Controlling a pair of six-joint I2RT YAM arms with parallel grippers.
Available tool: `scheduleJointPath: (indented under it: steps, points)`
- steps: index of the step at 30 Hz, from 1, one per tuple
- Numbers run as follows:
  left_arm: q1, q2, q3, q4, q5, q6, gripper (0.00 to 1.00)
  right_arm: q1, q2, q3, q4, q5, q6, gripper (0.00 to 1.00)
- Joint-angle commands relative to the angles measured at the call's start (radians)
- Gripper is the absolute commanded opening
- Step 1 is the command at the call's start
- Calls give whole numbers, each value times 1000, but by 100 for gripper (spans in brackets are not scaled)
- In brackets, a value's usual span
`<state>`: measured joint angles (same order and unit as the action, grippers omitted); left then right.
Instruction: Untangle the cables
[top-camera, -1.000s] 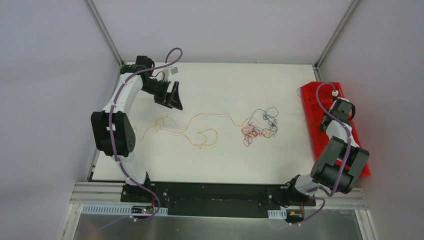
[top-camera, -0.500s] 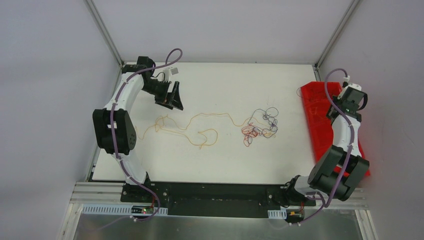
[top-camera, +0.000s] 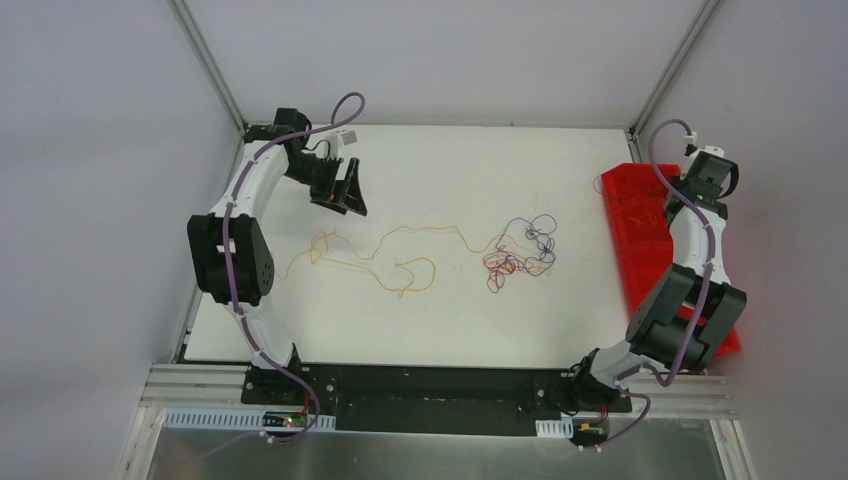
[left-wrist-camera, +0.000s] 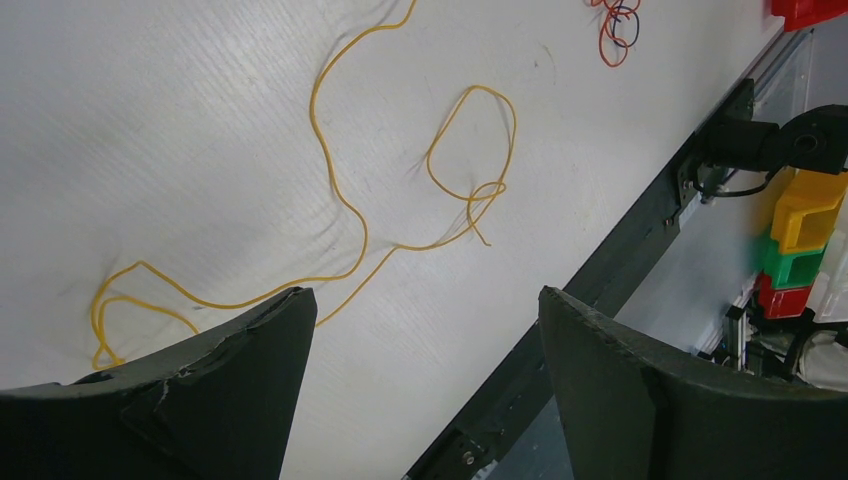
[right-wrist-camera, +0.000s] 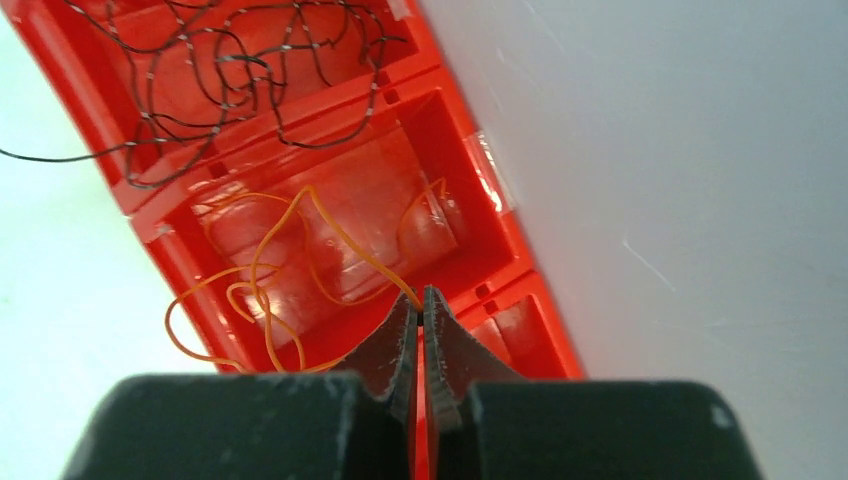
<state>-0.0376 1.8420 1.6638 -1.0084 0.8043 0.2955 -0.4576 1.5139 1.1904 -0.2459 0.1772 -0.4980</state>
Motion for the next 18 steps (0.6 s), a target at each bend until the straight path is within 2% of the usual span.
scheduleJointPath:
  steps: [1,9,13,16,18]
  points:
    - [5,-3,33,-26,7,4,85,-2,-2,41,18,98,-130,0]
    - [7,13,61,-36,-1,10,85,-4,19,-6,109,203,-283,0]
    - [6,17,63,-40,-3,11,85,-4,51,9,142,238,-292,0]
    - [6,17,61,-39,-4,13,86,1,84,32,128,238,-279,15]
    - [6,14,60,-41,-6,16,87,4,93,46,120,236,-273,20]
